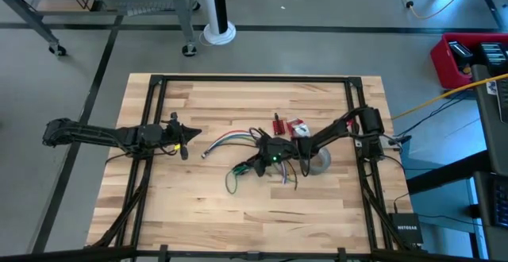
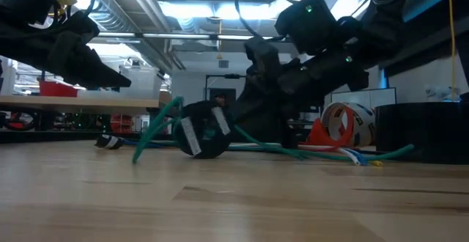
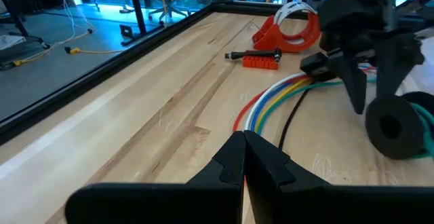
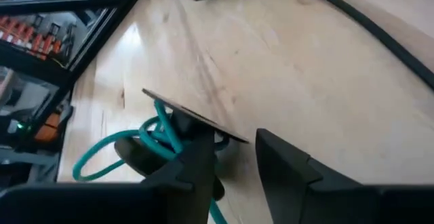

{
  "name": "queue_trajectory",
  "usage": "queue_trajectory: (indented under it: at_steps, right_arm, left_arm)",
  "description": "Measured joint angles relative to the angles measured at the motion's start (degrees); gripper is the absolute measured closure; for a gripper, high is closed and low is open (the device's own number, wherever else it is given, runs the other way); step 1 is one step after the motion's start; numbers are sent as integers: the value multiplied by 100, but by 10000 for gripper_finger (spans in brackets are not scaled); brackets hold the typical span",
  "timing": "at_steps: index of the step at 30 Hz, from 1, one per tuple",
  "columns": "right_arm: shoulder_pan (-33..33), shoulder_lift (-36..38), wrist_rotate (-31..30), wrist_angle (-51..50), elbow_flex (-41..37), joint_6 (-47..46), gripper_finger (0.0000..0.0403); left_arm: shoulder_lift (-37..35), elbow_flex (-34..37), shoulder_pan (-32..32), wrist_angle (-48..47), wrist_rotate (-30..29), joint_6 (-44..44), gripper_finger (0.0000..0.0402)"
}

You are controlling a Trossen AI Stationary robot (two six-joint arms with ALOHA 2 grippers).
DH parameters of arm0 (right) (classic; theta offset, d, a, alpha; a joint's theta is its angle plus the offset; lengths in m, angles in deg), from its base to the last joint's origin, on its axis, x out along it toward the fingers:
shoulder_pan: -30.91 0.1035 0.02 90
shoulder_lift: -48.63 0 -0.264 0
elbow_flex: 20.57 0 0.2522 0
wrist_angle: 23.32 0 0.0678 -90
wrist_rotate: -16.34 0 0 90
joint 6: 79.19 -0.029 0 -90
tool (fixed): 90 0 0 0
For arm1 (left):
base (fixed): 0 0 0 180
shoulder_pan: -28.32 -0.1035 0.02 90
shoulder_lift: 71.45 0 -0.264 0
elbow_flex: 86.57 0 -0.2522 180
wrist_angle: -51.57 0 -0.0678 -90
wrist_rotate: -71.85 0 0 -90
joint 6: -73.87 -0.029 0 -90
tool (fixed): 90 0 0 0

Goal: Coil cords
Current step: Coil green wire onto the spool, then return to Home Position

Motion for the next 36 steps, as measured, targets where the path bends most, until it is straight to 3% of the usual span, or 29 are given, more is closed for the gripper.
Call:
queue_trajectory:
  at_steps: [18, 29, 36]
  right_arm:
    - [-169, 132, 585, 283, -23, -172, 291]
    - [-161, 839, 629, 216, -19, -142, 290]
    - [-157, 1643, 648, -471, -15, 242, 291]
  left_arm:
    - [0, 0, -1, 0, -1, 1, 402]
    - [-1, 1, -1, 0, 0, 0, 402]
    - [-2, 0, 0, 0, -2, 2, 402]
